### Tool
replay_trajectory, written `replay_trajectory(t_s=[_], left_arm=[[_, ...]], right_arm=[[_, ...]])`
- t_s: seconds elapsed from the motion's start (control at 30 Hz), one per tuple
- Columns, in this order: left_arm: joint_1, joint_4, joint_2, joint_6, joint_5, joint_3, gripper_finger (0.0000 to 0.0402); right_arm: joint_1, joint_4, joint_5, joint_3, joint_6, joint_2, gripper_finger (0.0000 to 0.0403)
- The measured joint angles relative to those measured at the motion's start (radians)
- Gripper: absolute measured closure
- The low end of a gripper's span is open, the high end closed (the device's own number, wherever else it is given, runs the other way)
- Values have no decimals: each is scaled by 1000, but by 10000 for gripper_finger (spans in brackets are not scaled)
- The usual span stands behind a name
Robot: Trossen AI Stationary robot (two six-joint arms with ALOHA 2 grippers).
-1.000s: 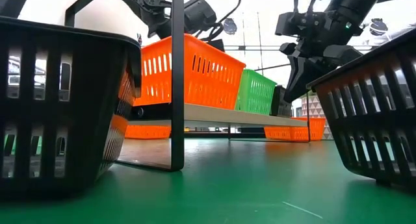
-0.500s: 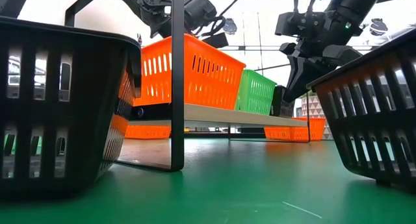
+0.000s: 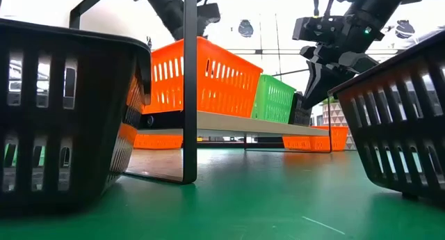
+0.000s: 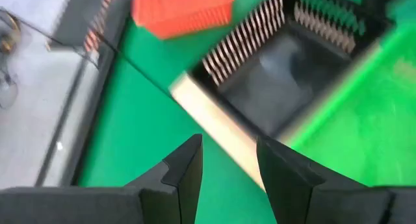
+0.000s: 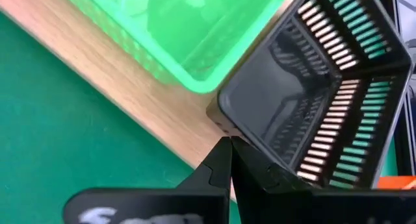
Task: Stack baskets on shelf by color
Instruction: Adjust the colored bins, then stack the right black bin into the black bin on the shelf
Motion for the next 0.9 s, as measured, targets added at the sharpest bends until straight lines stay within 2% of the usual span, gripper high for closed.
replay_trajectory(t_s=[0.07, 0.27, 0.53, 0.7, 0.9], left_arm=[[-1, -58, -1, -35, 2, -20, 255], [-5, -48, 2, -127, 37, -109, 254], [-16, 0, 0, -129, 102, -123, 254], [-26, 16, 0, -128, 104, -121, 254], [-51, -46, -73, -105, 103, -91, 254]], right_arm=[[2, 2, -2, 0, 1, 0, 403], [21, 0, -84, 0, 8, -37, 403], [27, 71, -238, 0, 33, -85, 403], [31, 84, -265, 0, 42, -85, 403], [70, 141, -344, 0, 173, -99, 403]])
